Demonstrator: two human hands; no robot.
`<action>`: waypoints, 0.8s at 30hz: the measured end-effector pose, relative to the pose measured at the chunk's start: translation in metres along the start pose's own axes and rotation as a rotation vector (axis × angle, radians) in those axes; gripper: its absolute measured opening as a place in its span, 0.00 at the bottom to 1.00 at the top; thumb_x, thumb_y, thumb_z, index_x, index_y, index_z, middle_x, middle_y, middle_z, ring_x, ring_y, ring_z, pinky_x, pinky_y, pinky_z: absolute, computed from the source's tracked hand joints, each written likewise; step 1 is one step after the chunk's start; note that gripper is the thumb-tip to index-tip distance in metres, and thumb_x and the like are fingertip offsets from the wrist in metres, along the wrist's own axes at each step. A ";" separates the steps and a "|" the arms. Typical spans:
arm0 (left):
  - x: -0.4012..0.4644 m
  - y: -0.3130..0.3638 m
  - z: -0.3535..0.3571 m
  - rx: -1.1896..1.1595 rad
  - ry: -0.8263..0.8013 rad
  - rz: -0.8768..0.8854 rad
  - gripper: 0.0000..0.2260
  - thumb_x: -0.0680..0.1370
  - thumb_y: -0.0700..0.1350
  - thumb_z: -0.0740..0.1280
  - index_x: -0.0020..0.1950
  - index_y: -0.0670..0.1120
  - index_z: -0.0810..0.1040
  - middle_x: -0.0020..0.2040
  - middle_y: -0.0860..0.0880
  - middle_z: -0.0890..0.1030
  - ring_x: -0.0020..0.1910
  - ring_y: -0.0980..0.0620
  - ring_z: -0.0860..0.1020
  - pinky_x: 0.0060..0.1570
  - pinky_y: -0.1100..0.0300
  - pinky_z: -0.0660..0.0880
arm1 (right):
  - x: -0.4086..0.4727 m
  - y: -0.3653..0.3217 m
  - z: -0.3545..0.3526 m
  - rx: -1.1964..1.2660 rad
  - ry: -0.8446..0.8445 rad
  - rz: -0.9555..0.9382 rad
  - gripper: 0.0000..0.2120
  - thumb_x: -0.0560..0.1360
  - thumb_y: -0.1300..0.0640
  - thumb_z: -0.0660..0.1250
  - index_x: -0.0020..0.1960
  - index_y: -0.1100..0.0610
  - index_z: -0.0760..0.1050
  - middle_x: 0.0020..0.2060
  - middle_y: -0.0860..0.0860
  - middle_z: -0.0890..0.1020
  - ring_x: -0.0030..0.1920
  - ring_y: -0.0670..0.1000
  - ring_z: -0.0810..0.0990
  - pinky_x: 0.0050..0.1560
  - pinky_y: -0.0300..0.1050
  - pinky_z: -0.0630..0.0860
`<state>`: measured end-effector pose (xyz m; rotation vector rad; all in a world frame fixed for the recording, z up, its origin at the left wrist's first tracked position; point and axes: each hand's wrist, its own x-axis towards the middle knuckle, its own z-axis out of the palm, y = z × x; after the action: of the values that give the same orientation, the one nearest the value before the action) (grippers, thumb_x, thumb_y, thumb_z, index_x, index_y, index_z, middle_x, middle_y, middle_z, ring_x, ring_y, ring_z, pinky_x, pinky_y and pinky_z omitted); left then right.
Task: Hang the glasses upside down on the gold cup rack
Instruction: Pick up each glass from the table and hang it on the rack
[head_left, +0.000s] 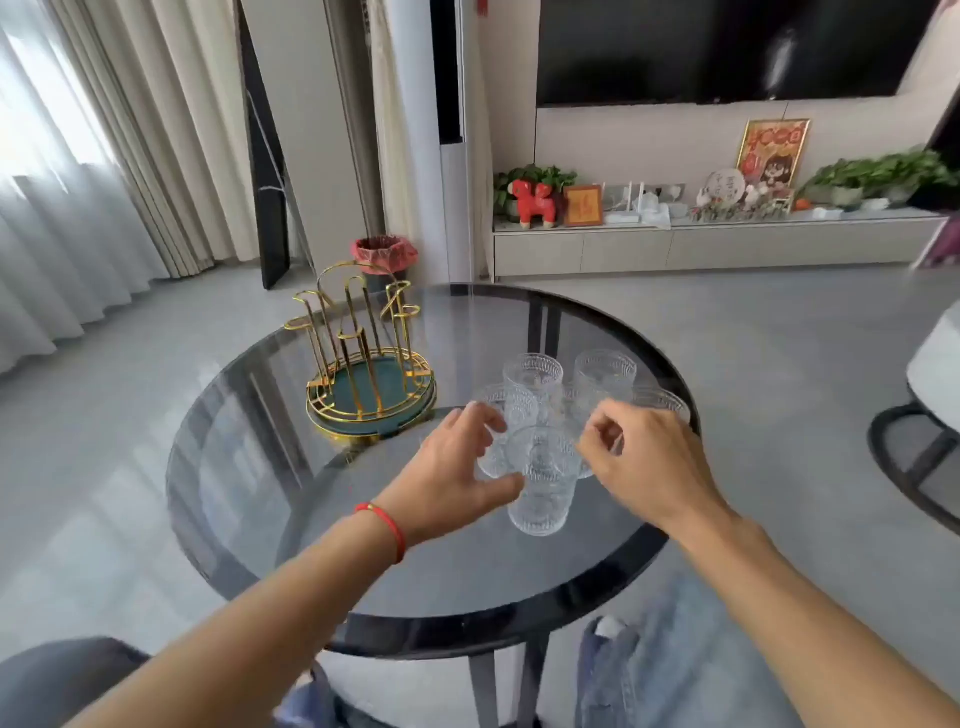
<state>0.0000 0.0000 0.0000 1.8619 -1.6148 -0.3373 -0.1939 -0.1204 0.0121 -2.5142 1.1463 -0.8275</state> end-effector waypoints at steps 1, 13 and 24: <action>-0.003 0.002 0.012 -0.070 0.039 -0.023 0.24 0.72 0.54 0.75 0.61 0.51 0.68 0.57 0.51 0.73 0.55 0.52 0.75 0.50 0.60 0.77 | -0.004 0.009 0.007 0.047 -0.029 0.050 0.10 0.75 0.48 0.62 0.41 0.50 0.80 0.34 0.43 0.83 0.37 0.52 0.83 0.40 0.47 0.78; -0.005 0.011 0.062 0.004 0.300 -0.075 0.39 0.66 0.61 0.75 0.73 0.54 0.65 0.58 0.54 0.77 0.50 0.59 0.75 0.49 0.69 0.67 | -0.013 0.017 0.026 0.357 -0.347 0.028 0.16 0.77 0.60 0.64 0.59 0.47 0.83 0.46 0.38 0.86 0.51 0.38 0.84 0.51 0.33 0.78; 0.016 -0.033 -0.059 -1.235 0.275 -0.394 0.25 0.72 0.50 0.70 0.66 0.39 0.75 0.60 0.35 0.78 0.51 0.40 0.80 0.32 0.51 0.79 | 0.020 -0.076 0.029 0.626 -0.359 -0.045 0.30 0.75 0.35 0.65 0.75 0.36 0.63 0.65 0.35 0.74 0.64 0.36 0.76 0.58 0.37 0.77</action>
<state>0.0634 0.0037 0.0287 1.1150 -0.5329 -0.9350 -0.1195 -0.0861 0.0303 -2.0496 0.5938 -0.5889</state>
